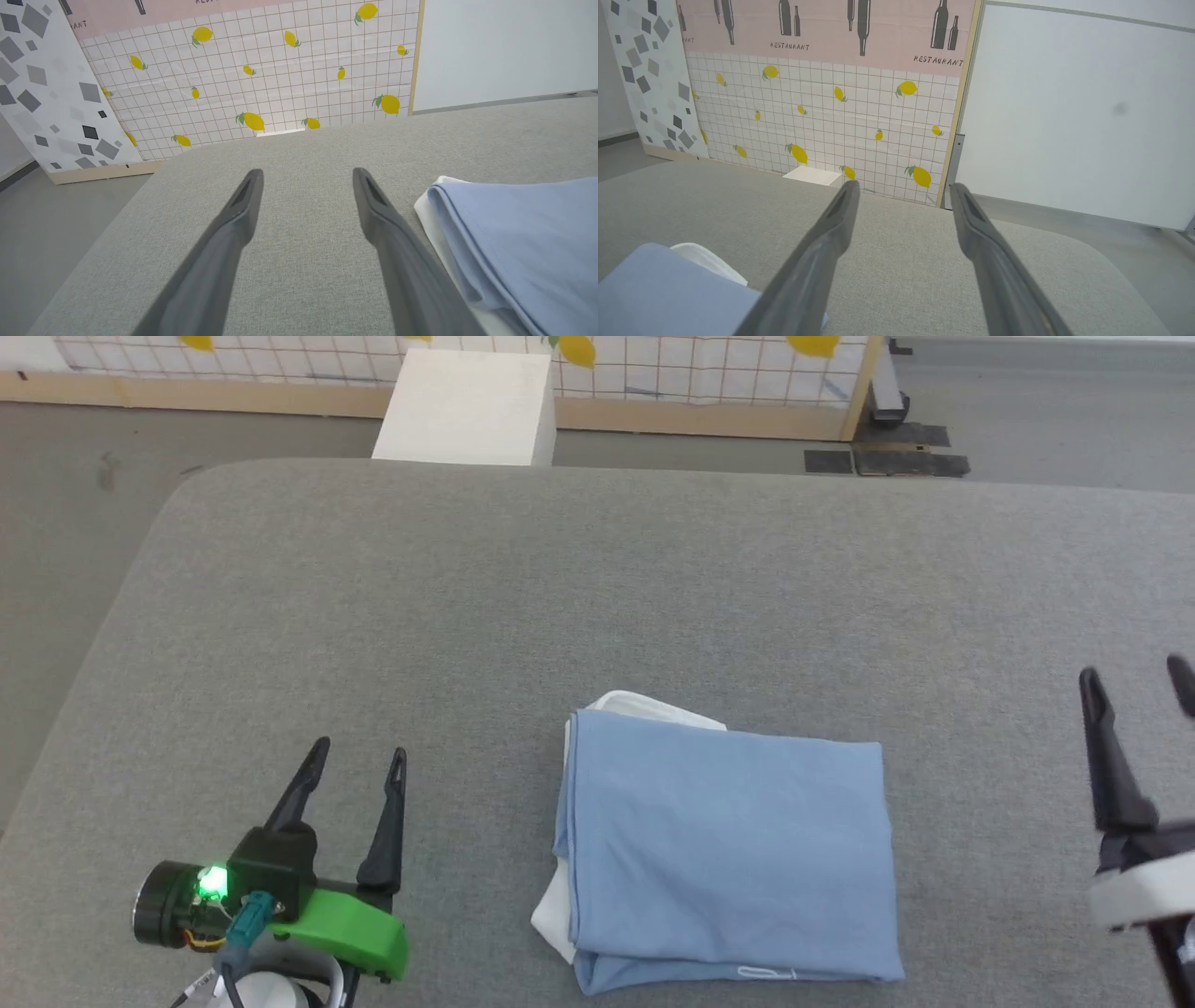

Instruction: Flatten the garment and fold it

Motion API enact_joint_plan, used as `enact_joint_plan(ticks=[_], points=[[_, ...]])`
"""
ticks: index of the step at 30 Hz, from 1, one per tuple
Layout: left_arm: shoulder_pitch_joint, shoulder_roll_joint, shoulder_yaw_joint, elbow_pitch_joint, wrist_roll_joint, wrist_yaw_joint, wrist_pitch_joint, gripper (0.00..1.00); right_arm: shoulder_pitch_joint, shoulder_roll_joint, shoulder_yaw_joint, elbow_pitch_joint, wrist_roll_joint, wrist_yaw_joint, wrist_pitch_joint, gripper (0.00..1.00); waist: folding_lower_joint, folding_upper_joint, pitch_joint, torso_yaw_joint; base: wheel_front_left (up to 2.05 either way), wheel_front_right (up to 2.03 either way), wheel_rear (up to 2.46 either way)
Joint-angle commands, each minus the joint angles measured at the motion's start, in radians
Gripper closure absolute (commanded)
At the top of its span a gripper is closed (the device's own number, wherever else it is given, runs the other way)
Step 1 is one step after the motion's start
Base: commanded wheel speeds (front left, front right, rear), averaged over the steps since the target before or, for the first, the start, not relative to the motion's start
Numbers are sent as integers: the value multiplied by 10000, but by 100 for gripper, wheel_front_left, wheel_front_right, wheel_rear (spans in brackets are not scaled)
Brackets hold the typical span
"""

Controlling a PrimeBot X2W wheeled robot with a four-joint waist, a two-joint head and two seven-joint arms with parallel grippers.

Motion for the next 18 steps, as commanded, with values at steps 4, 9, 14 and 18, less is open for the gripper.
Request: enact_joint_plan(ticks=[4,9,14,18], points=[[271,107,-84,-78,-18,-32,18,0,702,791,-95,-461,-344,-13,-105,0,0,0,-18,-77,0,0,0],[310,91,-152,-135,-22,10,3,0,1182,1314,-239,-477,-998,-13,-157,0,0,0,-29,-45,0,0,0],[286,82,-173,-162,-20,85,-19,0,1425,1802,-369,-366,-1368,-13,-277,0,0,0,4,6,0,0,0],[257,110,-230,-163,-31,67,-13,0,1413,1847,-367,-278,-1530,-13,-235,0,0,0,43,16,0,0,0]])
